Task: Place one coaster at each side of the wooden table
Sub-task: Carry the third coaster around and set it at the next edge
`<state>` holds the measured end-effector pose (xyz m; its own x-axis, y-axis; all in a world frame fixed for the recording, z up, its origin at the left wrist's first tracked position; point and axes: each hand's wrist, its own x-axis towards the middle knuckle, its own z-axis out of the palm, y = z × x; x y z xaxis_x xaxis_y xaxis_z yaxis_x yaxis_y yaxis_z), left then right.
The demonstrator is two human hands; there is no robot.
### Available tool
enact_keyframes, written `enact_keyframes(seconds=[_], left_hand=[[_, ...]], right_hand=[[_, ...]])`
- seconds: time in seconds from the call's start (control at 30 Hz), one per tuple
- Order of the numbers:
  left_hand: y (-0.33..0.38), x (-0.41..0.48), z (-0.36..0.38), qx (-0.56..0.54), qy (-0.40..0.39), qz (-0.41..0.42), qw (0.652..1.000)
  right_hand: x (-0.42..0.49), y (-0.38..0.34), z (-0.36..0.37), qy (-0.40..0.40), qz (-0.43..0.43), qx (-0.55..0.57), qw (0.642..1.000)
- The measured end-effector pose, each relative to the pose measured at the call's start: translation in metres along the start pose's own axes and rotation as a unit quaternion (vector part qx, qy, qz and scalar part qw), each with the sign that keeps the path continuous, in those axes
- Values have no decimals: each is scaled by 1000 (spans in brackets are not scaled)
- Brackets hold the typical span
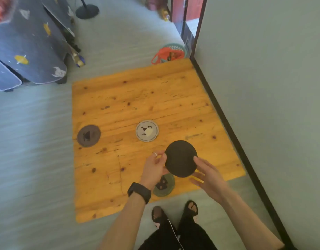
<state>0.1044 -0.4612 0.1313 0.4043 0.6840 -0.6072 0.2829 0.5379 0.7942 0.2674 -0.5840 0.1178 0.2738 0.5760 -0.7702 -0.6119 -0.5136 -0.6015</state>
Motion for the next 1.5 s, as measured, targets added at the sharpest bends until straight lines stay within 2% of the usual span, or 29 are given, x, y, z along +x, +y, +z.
enact_keyframes(seconds=[0.13,0.23,0.33,0.43,0.53,0.63,0.77,0.97,1.1,1.17,1.23,1.3,1.37,1.43,1.5], left_hand=[[-19,-35,43,2,-59,-89,994],[-25,-44,78,55,-72,-121,989],[-14,-44,118,103,-40,-96,989],[2,-37,164,128,-121,-73,982],[18,-24,221,117,-203,-82,969],[26,4,277,84,-161,-87,980],[36,47,339,68,-85,-107,988],[67,74,394,105,-88,-98,986],[75,88,406,99,-92,-114,984],[76,95,405,61,-71,-118,989],[76,106,400,23,-55,-133,989],[78,117,389,16,-45,-153,987],[85,137,375,28,-20,-155,987],[95,160,360,68,19,-101,992],[114,178,350,118,16,-43,992]], right_hand=[[-53,18,-46,44,-11,-15,999],[-74,17,-75,117,-45,-56,990],[-79,6,-104,196,-93,-99,971],[-77,-8,-132,249,-158,-185,937],[-64,-26,-161,196,-237,-306,901],[-41,-48,-205,130,-253,-385,878],[-11,-91,-281,47,-225,-386,893],[13,-161,-376,69,-132,-377,914],[38,-206,-397,23,-25,-235,972],[54,-226,-394,-17,18,-202,979],[74,-238,-383,-51,14,-228,972],[96,-250,-364,-70,-19,-298,952],[119,-268,-341,-85,-63,-395,913],[144,-296,-315,-119,-125,-532,829],[164,-326,-284,-175,-153,-638,734]])
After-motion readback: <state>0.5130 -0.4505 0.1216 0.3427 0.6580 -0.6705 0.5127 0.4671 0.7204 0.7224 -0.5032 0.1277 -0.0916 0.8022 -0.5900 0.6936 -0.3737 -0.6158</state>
